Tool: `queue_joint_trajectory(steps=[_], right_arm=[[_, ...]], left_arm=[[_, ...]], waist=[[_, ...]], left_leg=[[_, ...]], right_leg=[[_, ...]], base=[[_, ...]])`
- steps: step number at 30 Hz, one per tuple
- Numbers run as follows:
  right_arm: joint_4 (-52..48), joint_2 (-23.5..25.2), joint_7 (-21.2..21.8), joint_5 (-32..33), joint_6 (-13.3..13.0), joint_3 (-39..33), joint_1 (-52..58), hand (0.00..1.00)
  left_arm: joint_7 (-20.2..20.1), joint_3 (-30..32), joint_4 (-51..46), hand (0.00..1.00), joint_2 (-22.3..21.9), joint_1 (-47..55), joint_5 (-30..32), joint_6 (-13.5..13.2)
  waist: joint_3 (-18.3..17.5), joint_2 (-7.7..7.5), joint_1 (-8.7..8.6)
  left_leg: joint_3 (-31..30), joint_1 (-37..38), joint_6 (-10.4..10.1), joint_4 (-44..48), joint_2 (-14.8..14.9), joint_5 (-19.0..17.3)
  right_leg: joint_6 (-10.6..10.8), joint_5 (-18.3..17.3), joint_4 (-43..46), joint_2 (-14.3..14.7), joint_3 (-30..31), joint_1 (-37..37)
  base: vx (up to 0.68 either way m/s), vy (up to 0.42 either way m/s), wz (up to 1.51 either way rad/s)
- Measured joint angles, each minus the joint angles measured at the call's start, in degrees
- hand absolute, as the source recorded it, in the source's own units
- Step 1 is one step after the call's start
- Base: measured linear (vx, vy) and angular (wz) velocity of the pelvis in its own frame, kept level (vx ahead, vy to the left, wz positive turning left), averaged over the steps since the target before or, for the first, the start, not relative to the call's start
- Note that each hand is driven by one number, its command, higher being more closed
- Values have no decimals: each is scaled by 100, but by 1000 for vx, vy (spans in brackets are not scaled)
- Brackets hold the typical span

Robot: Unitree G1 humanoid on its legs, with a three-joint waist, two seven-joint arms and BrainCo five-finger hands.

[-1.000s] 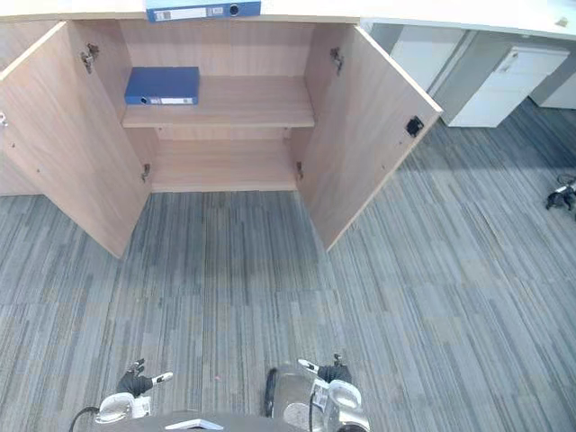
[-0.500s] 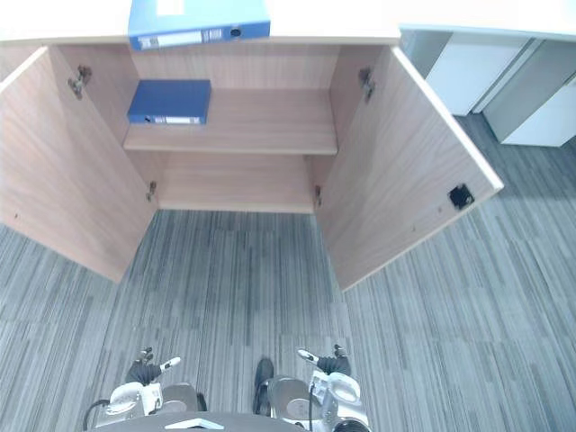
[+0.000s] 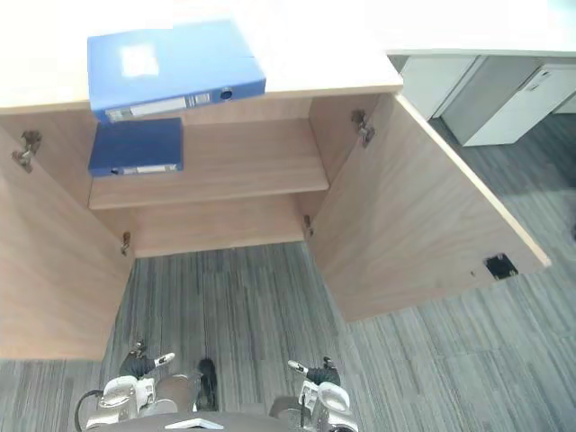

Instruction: Walk over to the cabinet, pick up the folder, carry it to the office cabinet, place the folder inside the office cabinet, then close the office cabinet door

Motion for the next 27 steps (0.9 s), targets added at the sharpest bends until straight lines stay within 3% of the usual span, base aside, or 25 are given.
queue_joint_trajectory(steps=[1, 3, 5, 7, 8, 9, 10, 11, 12, 15, 16, 18, 21, 23, 24, 27], right_arm=[[-1, -1, 3, -23, 0, 26, -45, 0], [-16, -27, 6, -116, -12, 136, -124, 0], [-16, -54, 6, -168, -18, 156, -217, 0], [-26, -132, 4, -193, -19, 155, -259, 0], [-21, -173, 2, -197, -9, 157, -256, 0], [-17, -151, 2, -203, -9, 160, -121, 0], [-13, -143, 11, -202, -7, 155, -51, 0], [-15, -290, 3, -208, 3, 118, -67, 0], [-16, -361, -2, -209, 0, 94, -52, 0], [-24, -369, 0, -208, 1, 41, -62, 0], [-24, -342, -1, -195, 4, 33, 19, 0], [-44, -330, -1, -178, 0, 31, 100, 0], [-143, -319, -2, -130, -5, -5, 94, 0], [-117, -323, -4, -113, -2, -7, 119, 0], [-94, -334, -4, -97, 1, -19, 150, 0], [-2, -250, -4, -87, -1, -93, 224, 0]], left_arm=[[0, -27, 81, 0, 24, -8, 26, 28], [3, -24, 113, 0, 23, -8, 26, 59], [2, -23, 113, 0, 12, -9, 24, 61], [3, -20, 111, 0, -35, -15, 22, 62], [3, -25, 111, 0, -53, 7, 22, 62], [-1, -22, 110, 0, -28, 79, 22, 59], [-3, -4, 126, 0, -28, 87, 24, 59], [7, 78, 172, 0, -206, 69, 23, 65], [2, 148, 158, 0, -338, 68, 25, 51], [2, 302, 135, 0, -468, 23, 26, 39], [-2, 380, 40, 0, -489, 27, 24, 25], [0, 458, -93, 0, -538, 59, 24, 20], [-2, 482, -171, 0, -598, 41, 25, 0], [-1, 464, -149, 0, -586, 42, 28, -1], [-9, 427, -104, 0, -581, 29, 28, -1], [-7, 354, 11, 0, -434, 35, 36, 9]], waist=[[9, 18, -28], [25, 76, -84], [66, 148, -144], [96, 216, -205], [101, 232, -235], [38, 106, -228], [26, 36, -221], [-11, 314, -186], [-46, 442, -195], [-14, 578, -208], [7, 543, -186], [3, 477, -99], [-37, 509, -43], [-55, 525, -59], [-84, 553, -45], [-216, 349, -85]], left_leg=[[-46, 372, 19, -203, -59, -25], [-172, 786, 19, -553, -54, -24], [-276, 1072, 16, -769, 35, -24], [-371, 1268, -56, -860, 121, -63], [-488, 1436, -176, -941, 147, -129], [-593, 1600, -387, -988, 35, -251], [-657, 1685, -505, -986, -16, -331], [-704, 1754, -582, -933, 213, -408], [-727, 1745, -684, -808, 305, -351], [-683, 1509, -882, -103, 446, -238], [-542, 1211, -989, 872, 649, -236], [-156, 962, -916, 1496, 903, -501], [40, 519, -754, 995, 1001, -623], [-17, 447, -758, -9, 914, -209], [-27, 483, -672, -382, 881, 271], [34, 751, -589, -871, 626, 391]], right_leg=[[-123, -180, 553, -17, -181, -287], [-367, -375, 590, 30, -642, -653], [-476, -454, 12, 207, -939, -994], [-564, -304, -816, 426, -952, -1291], [-585, 130, -1619, 592, -895, -1347], [-731, 1083, -2506, 627, -762, -1295], [-878, 1586, -2518, 587, -652, -1323], [-930, 1419, -2214, 703, -796, -1292], [-928, 1214, -2295, 718, -890, -1195], [-1007, 1081, -2489, 779, -1012, -871], [-1039, 1046, -2852, 797, -1070, -354], [-1050, 1030, -3144, 832, -1112, 51], [-979, 1017, -3320, 794, -1055, 254], [-840, 1000, -3316, 763, -987, 265], [-744, 988, -3321, 782, -874, 269], [-544, 1193, -3706, 640, -750, 482]], base=[[444, 141, 24], [412, 77, 32], [437, 5, 43], [413, -57, 45], [445, -93, 57], [540, -131, 60], [446, -127, 46], [425, -146, 34], [415, -143, 25], [374, -164, 27], [296, -127, 32], [189, -55, 14], [105, 41, -9], [73, 121, -21], [118, 183, -27], [97, 153, -11]])
